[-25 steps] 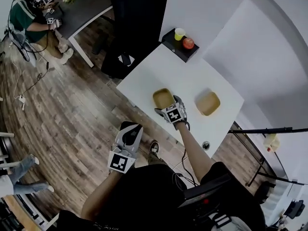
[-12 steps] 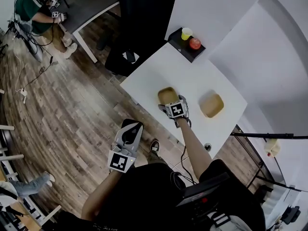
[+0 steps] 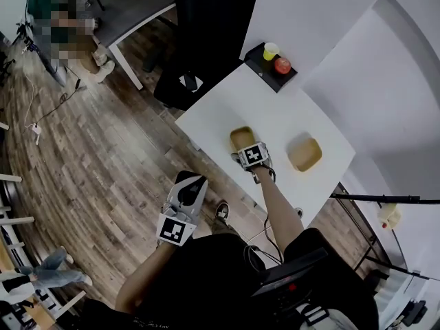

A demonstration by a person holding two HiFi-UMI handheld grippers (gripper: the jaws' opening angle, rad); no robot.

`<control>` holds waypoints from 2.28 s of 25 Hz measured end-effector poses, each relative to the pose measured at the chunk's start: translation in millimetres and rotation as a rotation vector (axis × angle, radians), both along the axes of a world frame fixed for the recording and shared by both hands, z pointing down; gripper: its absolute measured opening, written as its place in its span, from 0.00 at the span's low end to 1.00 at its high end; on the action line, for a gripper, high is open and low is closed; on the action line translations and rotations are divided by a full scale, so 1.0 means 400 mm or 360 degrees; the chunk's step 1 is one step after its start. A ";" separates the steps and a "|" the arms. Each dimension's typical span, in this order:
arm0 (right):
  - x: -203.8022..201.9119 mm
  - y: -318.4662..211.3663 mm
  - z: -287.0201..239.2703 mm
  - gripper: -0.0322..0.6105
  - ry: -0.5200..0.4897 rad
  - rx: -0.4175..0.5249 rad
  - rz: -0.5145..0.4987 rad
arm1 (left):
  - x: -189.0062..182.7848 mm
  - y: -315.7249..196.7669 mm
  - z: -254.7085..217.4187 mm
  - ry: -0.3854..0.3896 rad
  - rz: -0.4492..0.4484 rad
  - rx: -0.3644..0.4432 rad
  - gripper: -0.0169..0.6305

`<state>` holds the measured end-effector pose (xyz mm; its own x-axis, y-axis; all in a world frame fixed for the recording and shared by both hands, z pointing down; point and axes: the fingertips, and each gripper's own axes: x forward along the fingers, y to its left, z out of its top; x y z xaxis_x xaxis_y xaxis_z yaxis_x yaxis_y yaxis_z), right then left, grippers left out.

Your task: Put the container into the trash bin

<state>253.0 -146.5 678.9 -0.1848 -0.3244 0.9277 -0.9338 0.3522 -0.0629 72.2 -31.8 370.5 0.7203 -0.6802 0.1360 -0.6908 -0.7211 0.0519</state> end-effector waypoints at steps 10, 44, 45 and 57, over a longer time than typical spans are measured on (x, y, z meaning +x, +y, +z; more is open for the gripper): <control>0.003 0.011 -0.039 0.80 -0.0020 0.0186 -0.0009 | -0.017 -0.001 0.001 0.0007 -0.0001 0.0003 0.02; -0.321 0.051 -0.218 0.81 -0.0156 0.0381 -0.0358 | -0.211 -0.048 0.067 -0.0004 -0.0129 0.0006 0.02; -0.339 0.052 -0.222 0.81 -0.0163 0.0382 -0.0372 | -0.220 -0.044 0.067 0.0001 -0.0140 0.0002 0.02; -0.500 0.092 -0.275 0.81 -0.0273 0.0448 -0.0500 | -0.312 -0.015 0.123 -0.0046 -0.0256 -0.0050 0.02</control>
